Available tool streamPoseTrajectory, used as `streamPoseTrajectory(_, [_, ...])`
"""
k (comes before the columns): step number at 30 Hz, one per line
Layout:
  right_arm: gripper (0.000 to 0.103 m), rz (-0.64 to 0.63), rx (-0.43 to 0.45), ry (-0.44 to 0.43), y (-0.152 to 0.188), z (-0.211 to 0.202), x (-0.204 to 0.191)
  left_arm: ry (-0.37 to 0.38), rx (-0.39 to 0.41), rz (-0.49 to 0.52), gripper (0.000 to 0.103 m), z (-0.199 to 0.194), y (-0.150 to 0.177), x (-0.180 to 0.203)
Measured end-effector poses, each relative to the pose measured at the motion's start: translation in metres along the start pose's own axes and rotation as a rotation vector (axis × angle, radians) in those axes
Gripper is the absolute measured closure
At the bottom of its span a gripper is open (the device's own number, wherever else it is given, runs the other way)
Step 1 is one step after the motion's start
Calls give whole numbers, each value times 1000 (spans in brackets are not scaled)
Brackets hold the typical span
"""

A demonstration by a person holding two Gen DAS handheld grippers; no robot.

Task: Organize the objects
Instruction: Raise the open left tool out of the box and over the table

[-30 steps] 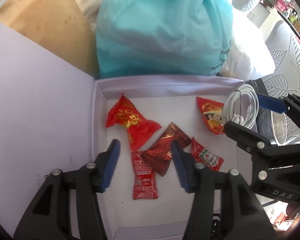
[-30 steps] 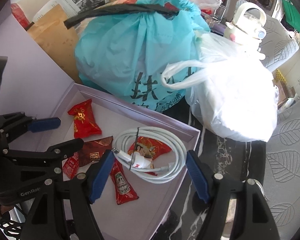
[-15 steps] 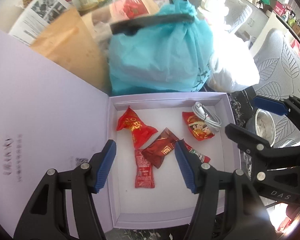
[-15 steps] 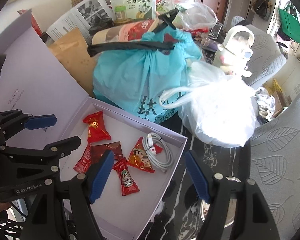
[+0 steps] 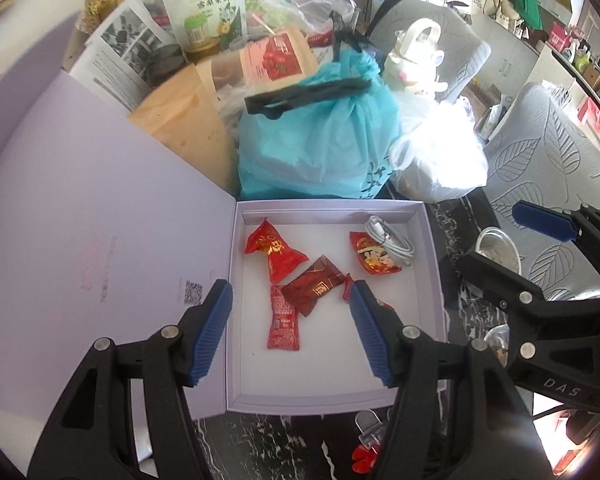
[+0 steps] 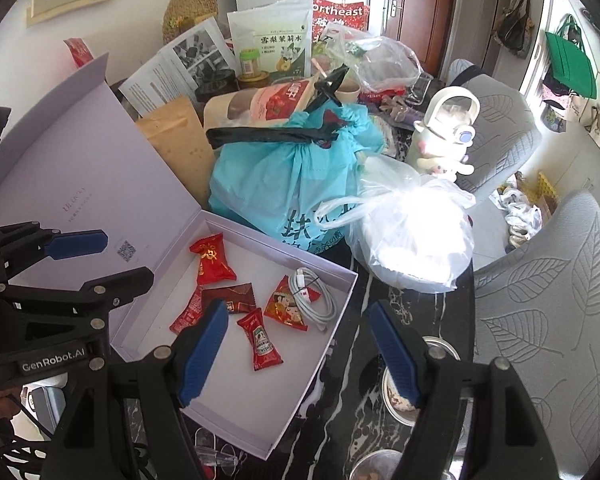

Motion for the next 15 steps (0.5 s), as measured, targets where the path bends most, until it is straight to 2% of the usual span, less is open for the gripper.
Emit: streamPoseTrajectory(15, [29, -22, 30, -11, 36, -53, -13, 1, 28, -17, 43, -51, 40, 8])
Point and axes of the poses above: each gripper's, at about its wrist camera, not at the fingertips, and z roughly the way its jaws point, x to its right, y to its underside, the point moved 7 cm from there along z, roughly the way its jaws point, and after that the axes turned 5 degrees about z, right-handed, at the moved point
